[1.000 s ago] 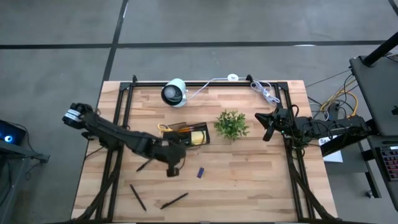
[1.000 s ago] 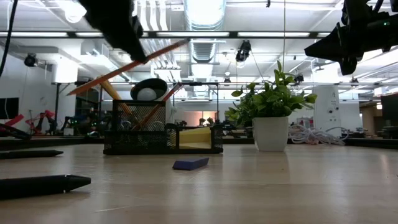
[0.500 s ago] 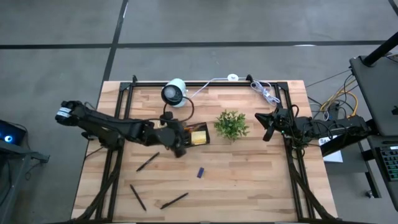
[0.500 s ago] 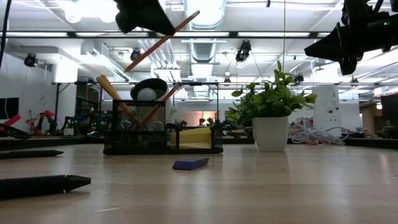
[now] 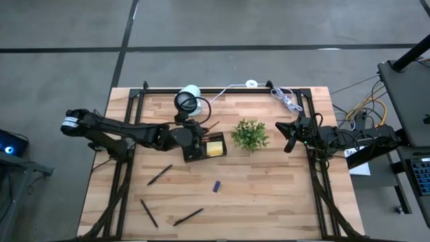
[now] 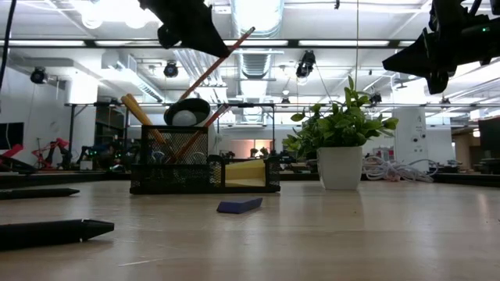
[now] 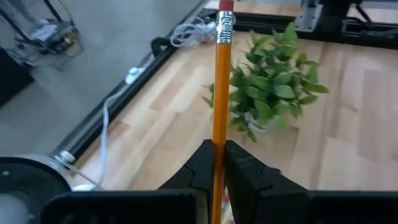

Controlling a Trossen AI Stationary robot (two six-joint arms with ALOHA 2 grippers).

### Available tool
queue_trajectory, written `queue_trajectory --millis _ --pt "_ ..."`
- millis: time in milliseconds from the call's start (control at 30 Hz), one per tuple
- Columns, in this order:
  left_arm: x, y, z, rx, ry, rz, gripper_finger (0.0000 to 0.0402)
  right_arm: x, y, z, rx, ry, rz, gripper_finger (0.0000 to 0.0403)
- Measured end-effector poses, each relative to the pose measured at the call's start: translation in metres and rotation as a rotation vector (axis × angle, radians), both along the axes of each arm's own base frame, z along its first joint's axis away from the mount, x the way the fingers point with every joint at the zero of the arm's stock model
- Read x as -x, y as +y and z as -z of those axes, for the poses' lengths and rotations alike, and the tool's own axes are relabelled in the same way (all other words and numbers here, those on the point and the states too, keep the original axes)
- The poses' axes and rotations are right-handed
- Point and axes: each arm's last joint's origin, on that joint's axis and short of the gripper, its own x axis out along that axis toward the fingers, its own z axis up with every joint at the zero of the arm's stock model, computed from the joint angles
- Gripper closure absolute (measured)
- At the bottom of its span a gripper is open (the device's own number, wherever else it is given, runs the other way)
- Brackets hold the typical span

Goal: Pick and place office supplies into organizer
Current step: Put the yellow pencil in the black desk organizer

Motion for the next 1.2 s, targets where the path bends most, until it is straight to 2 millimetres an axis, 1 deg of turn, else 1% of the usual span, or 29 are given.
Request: queue_trajectory --millis 133,267,367,533,733,1200 --pt "-0.003 0.008 0.008 -0.013 -0.062 -0.021 0.0391 0.000 0.000 0.000 0.000 0.000 0.000 0.0390" --pt "-0.002 0.014 0.021 -0.042 -0.072 -0.023 0.0391 0.000 0.000 0.000 0.000 0.000 0.000 0.0390" --pt "0.001 0.016 0.036 -0.044 -0.037 -0.030 0.0391 0.000 0.000 0.000 0.003 0.002 -0.001 0.0390" --pt "0.007 0.022 0.054 -0.047 0.015 -0.047 0.0391 0.000 0.000 0.000 0.003 0.002 -0.001 0.0390" --pt "0.009 0.029 0.063 -0.044 -0.030 -0.076 0.0391 0.000 0.000 0.000 0.001 0.001 0.000 0.0390" --pt "0.016 0.029 0.079 -0.046 0.015 -0.074 0.0391 0.000 0.000 0.000 0.000 0.000 0.000 0.0390"
